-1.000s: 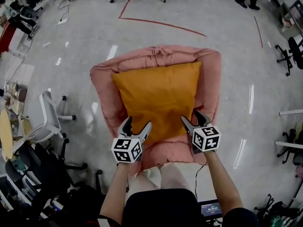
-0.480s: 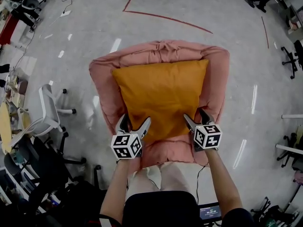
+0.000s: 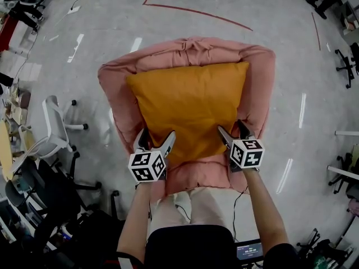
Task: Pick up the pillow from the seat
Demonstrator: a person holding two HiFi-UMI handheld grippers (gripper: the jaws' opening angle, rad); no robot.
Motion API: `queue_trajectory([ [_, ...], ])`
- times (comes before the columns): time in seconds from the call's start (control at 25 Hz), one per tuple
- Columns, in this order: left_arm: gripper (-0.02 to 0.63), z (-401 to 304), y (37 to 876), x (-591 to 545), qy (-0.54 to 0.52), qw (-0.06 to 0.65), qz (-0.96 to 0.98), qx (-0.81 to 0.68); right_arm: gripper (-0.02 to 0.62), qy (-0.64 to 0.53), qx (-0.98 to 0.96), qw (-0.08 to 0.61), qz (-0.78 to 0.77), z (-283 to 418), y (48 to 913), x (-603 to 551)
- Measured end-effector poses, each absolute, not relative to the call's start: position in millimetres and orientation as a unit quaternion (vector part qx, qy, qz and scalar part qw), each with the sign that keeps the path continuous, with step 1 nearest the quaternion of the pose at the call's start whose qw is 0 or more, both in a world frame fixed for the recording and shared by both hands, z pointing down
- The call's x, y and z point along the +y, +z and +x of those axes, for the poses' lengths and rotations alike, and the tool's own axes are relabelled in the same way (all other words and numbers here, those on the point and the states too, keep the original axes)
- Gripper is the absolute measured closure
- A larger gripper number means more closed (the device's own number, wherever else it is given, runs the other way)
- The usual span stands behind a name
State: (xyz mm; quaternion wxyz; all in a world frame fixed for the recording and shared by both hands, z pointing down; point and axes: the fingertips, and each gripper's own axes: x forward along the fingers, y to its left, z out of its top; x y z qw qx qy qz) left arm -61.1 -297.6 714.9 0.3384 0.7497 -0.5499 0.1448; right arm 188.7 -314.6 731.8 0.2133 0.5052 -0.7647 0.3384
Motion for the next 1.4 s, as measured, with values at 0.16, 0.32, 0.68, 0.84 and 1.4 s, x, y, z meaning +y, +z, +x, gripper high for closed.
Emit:
queue_trajectory([
  [0.16, 0.141, -62, 722, -302, 0.151, 0.343, 0.749, -0.546, 0.233, 0.339, -0.765, 0.218, 0.503, 189, 739, -321],
  [0.32, 0.142, -63, 728, -307, 0.158, 0.343, 0.748, -0.546, 0.233, 0.339, -0.765, 0.221, 0.502, 188, 745, -327],
  [0.68, 0.141, -61, 744, -320, 0.180, 0.338, 0.746, -0.545, 0.205, 0.337, -0.767, 0.232, 0.494, 191, 759, -342],
  [0.84, 0.138, -64, 747, -325, 0.186, 0.335, 0.747, -0.543, 0.179, 0.341, -0.771, 0.233, 0.484, 190, 763, -349],
  [1.4, 0.135, -59, 754, -336, 0.206, 0.326, 0.758, -0.526, 0.172, 0.341, -0.788, 0.237, 0.454, 185, 773, -358],
])
